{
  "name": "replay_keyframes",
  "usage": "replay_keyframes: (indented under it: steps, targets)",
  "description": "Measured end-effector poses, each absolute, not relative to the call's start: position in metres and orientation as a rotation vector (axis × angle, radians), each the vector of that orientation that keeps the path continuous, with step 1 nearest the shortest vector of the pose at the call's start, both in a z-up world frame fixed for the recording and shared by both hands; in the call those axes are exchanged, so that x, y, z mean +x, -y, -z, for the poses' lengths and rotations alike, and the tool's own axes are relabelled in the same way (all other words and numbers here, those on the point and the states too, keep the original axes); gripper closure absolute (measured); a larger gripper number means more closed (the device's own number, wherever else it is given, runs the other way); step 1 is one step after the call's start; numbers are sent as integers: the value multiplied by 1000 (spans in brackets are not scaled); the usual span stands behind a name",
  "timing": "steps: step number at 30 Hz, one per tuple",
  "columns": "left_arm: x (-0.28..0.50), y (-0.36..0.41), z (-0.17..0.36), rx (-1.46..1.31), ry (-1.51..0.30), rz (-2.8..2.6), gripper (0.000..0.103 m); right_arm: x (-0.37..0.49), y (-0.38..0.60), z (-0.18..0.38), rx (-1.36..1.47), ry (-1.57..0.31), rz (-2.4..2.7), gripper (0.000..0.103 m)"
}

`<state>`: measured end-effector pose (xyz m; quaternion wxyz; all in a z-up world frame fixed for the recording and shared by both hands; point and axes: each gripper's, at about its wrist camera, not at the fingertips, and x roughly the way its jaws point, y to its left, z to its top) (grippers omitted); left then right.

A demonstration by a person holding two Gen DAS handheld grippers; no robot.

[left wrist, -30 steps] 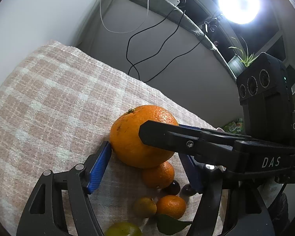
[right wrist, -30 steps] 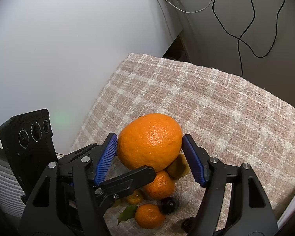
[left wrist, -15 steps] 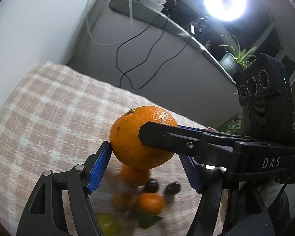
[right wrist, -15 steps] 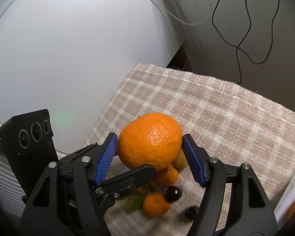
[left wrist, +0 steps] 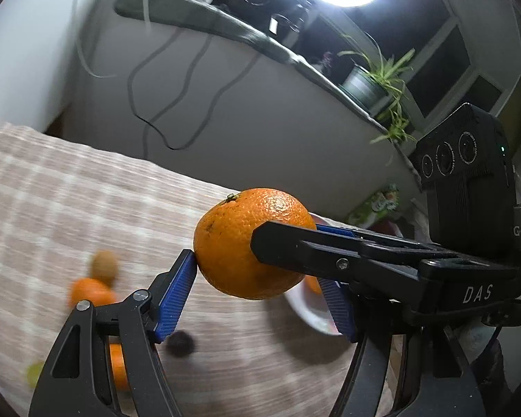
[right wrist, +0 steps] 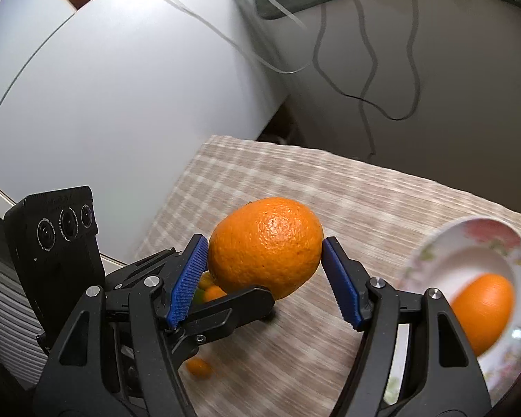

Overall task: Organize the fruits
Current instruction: 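Carry the orange with the right tool onto the plate beside the first and release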

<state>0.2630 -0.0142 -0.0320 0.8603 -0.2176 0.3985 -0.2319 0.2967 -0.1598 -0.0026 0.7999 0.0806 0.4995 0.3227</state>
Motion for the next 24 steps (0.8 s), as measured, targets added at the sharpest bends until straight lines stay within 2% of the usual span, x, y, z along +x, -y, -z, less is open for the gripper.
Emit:
replay_keyframes:
  steps: [12, 24]
  targets:
    - [283, 88, 42, -438, -901, 541, 33, 307, 246, 17, 248, -1104, -600, 32]
    - [286, 115, 42, -436, -902, 583, 32, 306, 271, 15, 216, -1100, -545, 32]
